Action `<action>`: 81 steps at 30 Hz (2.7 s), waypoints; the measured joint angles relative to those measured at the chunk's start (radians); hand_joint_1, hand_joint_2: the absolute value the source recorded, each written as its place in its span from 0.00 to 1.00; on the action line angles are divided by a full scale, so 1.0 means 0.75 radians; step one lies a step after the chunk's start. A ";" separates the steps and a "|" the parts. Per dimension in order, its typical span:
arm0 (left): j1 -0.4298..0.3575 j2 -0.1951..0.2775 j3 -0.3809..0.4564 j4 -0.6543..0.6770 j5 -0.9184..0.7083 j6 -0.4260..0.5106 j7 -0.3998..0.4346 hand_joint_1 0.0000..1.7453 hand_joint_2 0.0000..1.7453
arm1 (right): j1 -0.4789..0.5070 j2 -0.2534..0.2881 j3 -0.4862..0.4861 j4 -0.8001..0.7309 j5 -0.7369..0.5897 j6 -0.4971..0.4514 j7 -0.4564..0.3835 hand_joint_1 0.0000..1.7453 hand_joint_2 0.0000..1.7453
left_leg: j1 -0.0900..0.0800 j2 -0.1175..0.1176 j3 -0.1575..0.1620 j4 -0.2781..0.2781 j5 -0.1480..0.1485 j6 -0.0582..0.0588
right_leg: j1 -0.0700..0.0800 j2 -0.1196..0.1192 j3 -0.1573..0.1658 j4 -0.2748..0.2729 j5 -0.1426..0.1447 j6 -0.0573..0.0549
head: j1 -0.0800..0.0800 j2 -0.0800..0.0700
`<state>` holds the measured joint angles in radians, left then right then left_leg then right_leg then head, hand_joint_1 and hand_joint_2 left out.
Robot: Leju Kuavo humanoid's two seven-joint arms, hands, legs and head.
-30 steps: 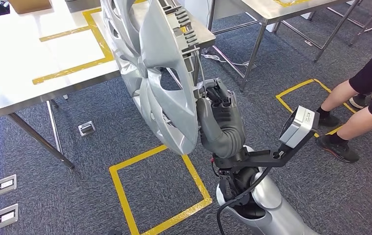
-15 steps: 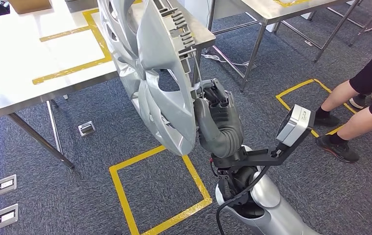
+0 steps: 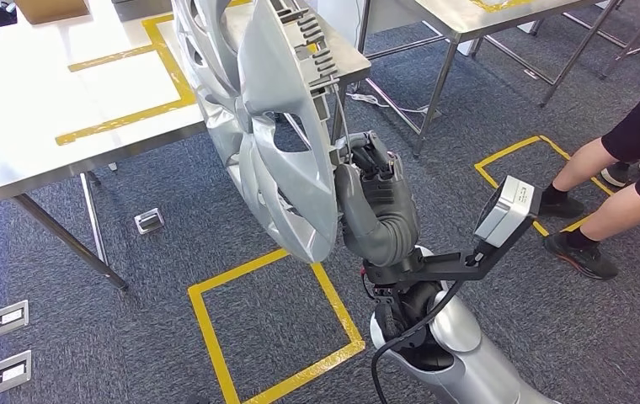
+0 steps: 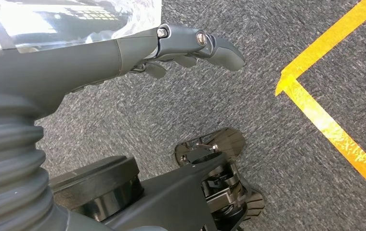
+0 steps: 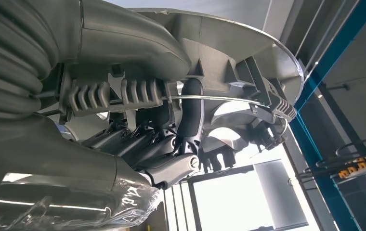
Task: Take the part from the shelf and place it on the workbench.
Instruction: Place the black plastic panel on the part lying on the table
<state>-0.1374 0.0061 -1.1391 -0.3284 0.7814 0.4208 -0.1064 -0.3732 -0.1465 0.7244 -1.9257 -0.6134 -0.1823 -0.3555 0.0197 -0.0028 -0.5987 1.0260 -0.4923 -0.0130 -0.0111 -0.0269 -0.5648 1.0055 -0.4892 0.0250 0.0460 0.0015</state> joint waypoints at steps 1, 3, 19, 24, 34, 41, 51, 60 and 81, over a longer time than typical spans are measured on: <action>0.000 0.000 0.000 0.000 0.001 0.000 0.000 0.00 1.00 | 0.000 0.000 0.000 0.000 0.000 0.000 0.000 1.00 1.00 | 0.000 0.000 0.000 0.000 0.000 0.000 | 0.000 0.000 0.000 0.000 0.000 0.000 | 0.000 0.000; 0.000 0.000 0.000 0.000 0.002 0.000 0.000 0.00 1.00 | 0.000 0.000 -0.001 0.000 0.000 0.000 -0.001 1.00 1.00 | 0.000 0.000 0.000 0.000 0.000 0.000 | 0.000 0.000 0.000 0.000 0.000 0.000 | 0.000 0.000; 0.000 0.004 0.001 0.002 0.014 0.000 0.000 0.00 1.00 | -0.015 0.001 0.000 0.023 -0.005 0.000 -0.004 1.00 1.00 | -0.016 -0.001 -0.002 0.006 -0.006 0.014 | -0.015 -0.001 0.002 -0.005 0.001 0.017 | 0.000 0.000; -0.001 0.003 0.001 0.002 0.015 0.000 0.000 0.00 1.00 | -0.020 0.006 -0.001 0.024 -0.007 0.000 -0.006 1.00 1.00 | -0.004 0.000 0.028 -0.023 -0.002 0.040 | -0.018 0.020 -0.063 0.137 -0.073 0.030 | 0.008 0.000; 0.002 0.001 0.000 0.002 0.014 -0.001 0.000 0.00 1.00 | -0.017 0.006 0.000 0.034 -0.010 0.001 -0.008 1.00 1.00 | -0.001 -0.023 0.088 -0.019 -0.068 -0.009 | -0.008 0.039 -0.103 0.048 0.067 -0.005 | 0.013 0.000; 0.001 0.002 0.000 0.002 0.012 -0.003 0.002 0.00 1.00 | -0.012 0.008 -0.001 0.040 -0.010 0.000 -0.011 1.00 1.00 | 0.000 -0.015 -0.068 0.283 -0.195 -0.032 | -0.007 0.027 -0.057 0.024 0.027 -0.058 | 0.002 0.000; 0.006 0.003 0.000 0.003 0.005 -0.001 0.004 0.00 1.00 | 0.002 0.008 -0.001 0.045 -0.011 0.003 -0.015 1.00 1.00 | -0.013 -0.009 -0.034 0.025 0.026 0.008 | 0.002 0.027 0.029 0.026 -0.055 -0.017 | -0.001 0.000; 0.009 0.001 0.000 0.004 0.003 0.001 0.008 0.00 1.00 | 0.011 0.005 -0.001 0.045 -0.011 0.004 -0.014 1.00 1.00 | -0.004 -0.016 0.033 0.010 -0.035 0.032 | 0.000 0.028 -0.220 0.326 -0.039 0.009 | 0.017 0.000; 0.011 0.000 -0.001 0.004 0.004 -0.004 0.010 0.00 1.00 | 0.012 0.004 -0.001 0.048 -0.011 0.004 -0.016 1.00 1.00 | -0.011 -0.008 -0.022 0.033 0.007 0.002 | 0.005 0.037 -0.006 0.040 -0.030 -0.025 | -0.001 0.000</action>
<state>-0.1294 0.0061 -1.1395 -0.3258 0.7843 0.4177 -0.0993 -0.3643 -0.1436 0.7238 -1.8899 -0.6214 -0.1793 -0.3678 0.0112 -0.0092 -0.6155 1.0505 -0.4867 -0.0113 -0.0076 0.0009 -0.5690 1.0358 -0.5115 0.0063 0.0456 0.0016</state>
